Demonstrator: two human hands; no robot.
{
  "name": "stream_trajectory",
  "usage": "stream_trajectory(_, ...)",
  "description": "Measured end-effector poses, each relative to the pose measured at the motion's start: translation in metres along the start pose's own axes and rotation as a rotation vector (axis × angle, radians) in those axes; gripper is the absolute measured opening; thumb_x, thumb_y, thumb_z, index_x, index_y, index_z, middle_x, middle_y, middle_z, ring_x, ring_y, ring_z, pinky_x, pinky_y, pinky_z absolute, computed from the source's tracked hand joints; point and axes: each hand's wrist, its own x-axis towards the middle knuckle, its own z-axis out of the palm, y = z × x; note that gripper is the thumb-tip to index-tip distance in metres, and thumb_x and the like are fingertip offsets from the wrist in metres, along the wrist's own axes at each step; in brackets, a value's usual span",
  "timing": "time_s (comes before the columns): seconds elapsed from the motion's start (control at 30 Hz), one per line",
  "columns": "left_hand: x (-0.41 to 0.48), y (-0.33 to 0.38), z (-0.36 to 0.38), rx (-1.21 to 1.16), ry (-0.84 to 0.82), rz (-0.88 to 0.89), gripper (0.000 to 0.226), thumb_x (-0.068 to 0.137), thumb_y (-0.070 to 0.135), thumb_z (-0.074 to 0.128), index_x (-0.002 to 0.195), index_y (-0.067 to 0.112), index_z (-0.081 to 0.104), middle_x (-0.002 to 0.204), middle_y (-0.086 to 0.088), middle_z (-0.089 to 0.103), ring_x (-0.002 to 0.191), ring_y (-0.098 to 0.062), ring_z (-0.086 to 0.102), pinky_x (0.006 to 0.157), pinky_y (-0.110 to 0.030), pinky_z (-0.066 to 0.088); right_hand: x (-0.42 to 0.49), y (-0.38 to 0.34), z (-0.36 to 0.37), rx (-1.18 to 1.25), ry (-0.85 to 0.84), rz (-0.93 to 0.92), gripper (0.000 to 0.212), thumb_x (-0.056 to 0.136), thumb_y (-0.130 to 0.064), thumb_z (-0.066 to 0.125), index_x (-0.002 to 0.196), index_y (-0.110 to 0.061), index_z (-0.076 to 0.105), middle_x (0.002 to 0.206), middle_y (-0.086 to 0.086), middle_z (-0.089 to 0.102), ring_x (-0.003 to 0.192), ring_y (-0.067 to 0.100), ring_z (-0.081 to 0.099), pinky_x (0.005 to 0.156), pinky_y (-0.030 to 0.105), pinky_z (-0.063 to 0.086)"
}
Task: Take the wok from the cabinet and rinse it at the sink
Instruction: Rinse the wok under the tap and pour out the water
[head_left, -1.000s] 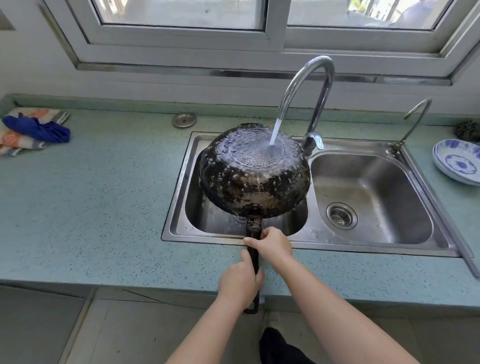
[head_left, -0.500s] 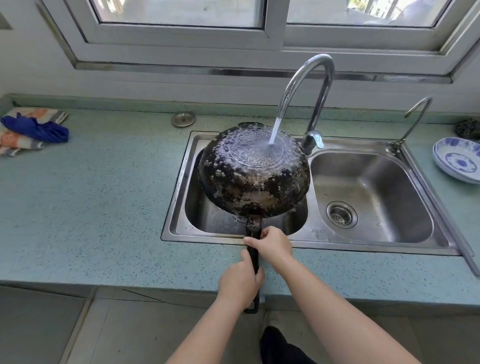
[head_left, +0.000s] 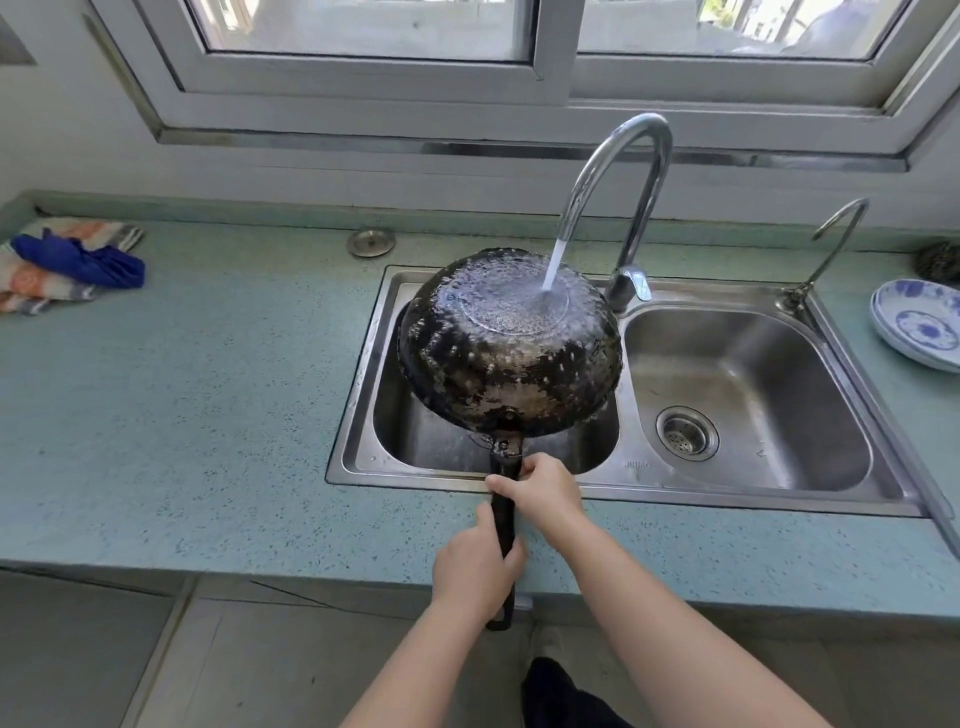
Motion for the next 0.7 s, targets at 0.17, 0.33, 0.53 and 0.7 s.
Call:
stream_trajectory(0.17, -0.002, -0.004, -0.004, -0.02, 0.037, -0.02, 0.035, 0.091, 0.044, 0.041, 0.111, 0.015, 0.042, 0.093, -0.008, 0.067, 0.086, -0.031, 0.063, 0.071, -0.035, 0.046, -0.001, -0.006, 0.001, 0.035, -0.021, -0.038, 0.034, 0.076, -0.041, 0.07, 0.091, -0.014, 0.057, 0.09, 0.0, 0.063, 0.09, 0.022, 0.061, 0.075, 0.034, 0.046)
stream_trajectory(0.33, -0.004, -0.009, -0.011, 0.024, 0.093, -0.042, 0.035, 0.09, 0.044, 0.043, 0.112, 0.017, 0.043, 0.092, -0.005, 0.068, 0.085, -0.028, 0.064, 0.068, -0.032, 0.044, 0.0, -0.008, 0.008, 0.104, -0.044, -0.062, 0.025, 0.077, -0.037, 0.07, 0.085, -0.016, 0.058, 0.085, -0.001, 0.062, 0.087, 0.022, 0.061, 0.072, 0.031, 0.044)
stream_trajectory(0.53, -0.007, -0.015, -0.019, 0.015, 0.135, -0.097, 0.032, 0.089, 0.042, 0.044, 0.113, 0.02, 0.042, 0.091, -0.002, 0.068, 0.086, -0.027, 0.064, 0.063, -0.029, 0.039, 0.006, -0.01, 0.022, 0.252, -0.134, -0.073, 0.017, 0.077, -0.03, 0.069, 0.084, -0.016, 0.062, 0.072, -0.006, 0.059, 0.075, 0.017, 0.058, 0.076, 0.038, 0.051)
stream_trajectory(0.7, -0.005, -0.013, -0.026, 0.032, 0.125, -0.148, 0.03, 0.088, 0.041, 0.046, 0.108, 0.019, 0.046, 0.096, -0.005, 0.068, 0.093, -0.029, 0.063, 0.066, -0.03, 0.038, 0.004, -0.016, 0.021, 0.473, -0.215, -0.051, 0.016, 0.084, -0.014, 0.065, 0.07, -0.019, 0.058, 0.072, -0.001, 0.058, 0.075, 0.018, 0.056, 0.068, 0.031, 0.046)
